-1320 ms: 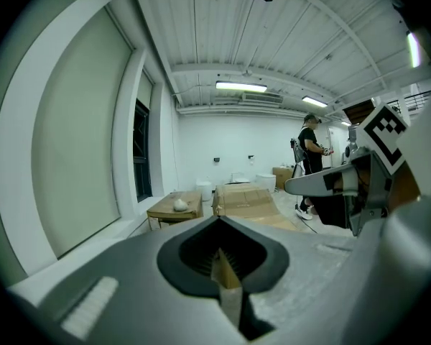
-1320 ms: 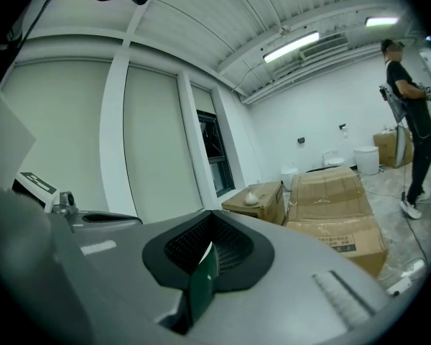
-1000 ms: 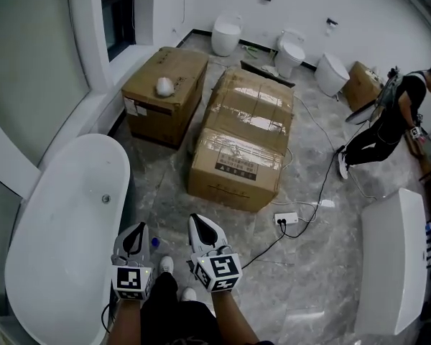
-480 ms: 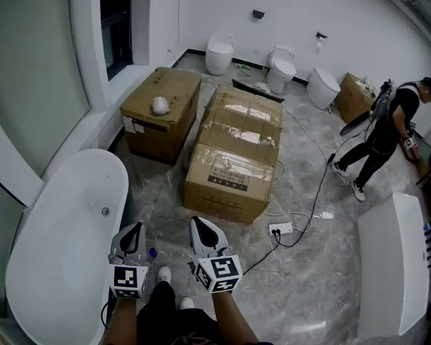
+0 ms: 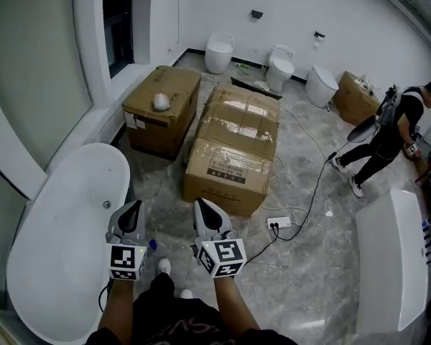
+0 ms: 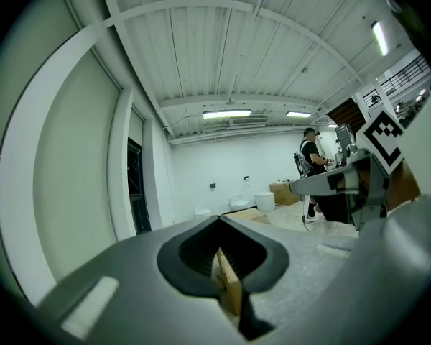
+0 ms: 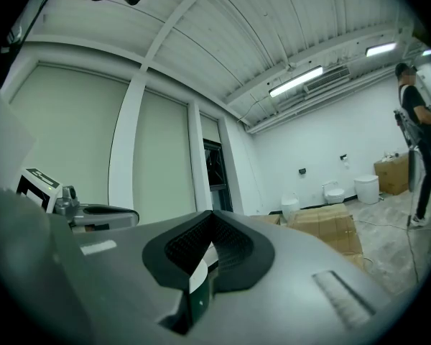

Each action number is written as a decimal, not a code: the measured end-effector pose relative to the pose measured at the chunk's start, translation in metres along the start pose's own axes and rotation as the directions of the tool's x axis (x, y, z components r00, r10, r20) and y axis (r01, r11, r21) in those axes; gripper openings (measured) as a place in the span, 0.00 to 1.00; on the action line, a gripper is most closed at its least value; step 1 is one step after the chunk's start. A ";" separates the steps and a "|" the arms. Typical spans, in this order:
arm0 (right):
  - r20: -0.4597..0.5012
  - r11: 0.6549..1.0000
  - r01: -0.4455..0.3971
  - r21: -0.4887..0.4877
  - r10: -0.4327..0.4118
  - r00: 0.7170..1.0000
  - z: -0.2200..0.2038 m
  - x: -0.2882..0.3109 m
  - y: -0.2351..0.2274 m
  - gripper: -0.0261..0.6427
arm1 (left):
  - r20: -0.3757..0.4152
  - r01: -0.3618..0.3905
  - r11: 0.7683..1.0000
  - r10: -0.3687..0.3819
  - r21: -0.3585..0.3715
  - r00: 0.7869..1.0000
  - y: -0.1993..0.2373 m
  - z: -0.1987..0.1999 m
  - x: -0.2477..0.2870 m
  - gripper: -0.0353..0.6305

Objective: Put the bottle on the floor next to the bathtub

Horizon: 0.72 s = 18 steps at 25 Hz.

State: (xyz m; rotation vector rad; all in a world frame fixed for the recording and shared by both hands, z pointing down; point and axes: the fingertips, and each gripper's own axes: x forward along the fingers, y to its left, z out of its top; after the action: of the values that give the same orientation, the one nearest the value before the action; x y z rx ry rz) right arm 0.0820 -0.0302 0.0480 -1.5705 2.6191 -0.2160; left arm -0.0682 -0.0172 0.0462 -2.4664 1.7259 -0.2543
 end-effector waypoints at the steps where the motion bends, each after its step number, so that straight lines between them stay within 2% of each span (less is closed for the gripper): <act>1: 0.008 1.000 -0.004 -0.004 0.004 1.000 0.004 -0.001 0.001 0.07 | 0.012 -0.002 1.000 0.002 0.006 1.000 0.001 0.006 -0.001 0.05; 10: 0.027 0.999 -0.014 -0.032 0.015 1.000 0.021 -0.007 0.007 0.07 | 0.010 -0.012 1.000 0.012 0.015 1.000 0.002 0.014 -0.010 0.05; 18: 0.030 1.000 -0.003 -0.029 0.004 1.000 0.019 -0.016 0.005 0.07 | 0.011 -0.022 1.000 0.022 -0.015 1.000 0.003 0.017 -0.016 0.05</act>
State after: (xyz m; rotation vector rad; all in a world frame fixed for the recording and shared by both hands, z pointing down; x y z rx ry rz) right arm 0.0882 -0.0154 0.0282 -1.5659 2.6135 -0.1532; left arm -0.0733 -0.0029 0.0278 -2.4529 1.7555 -0.2265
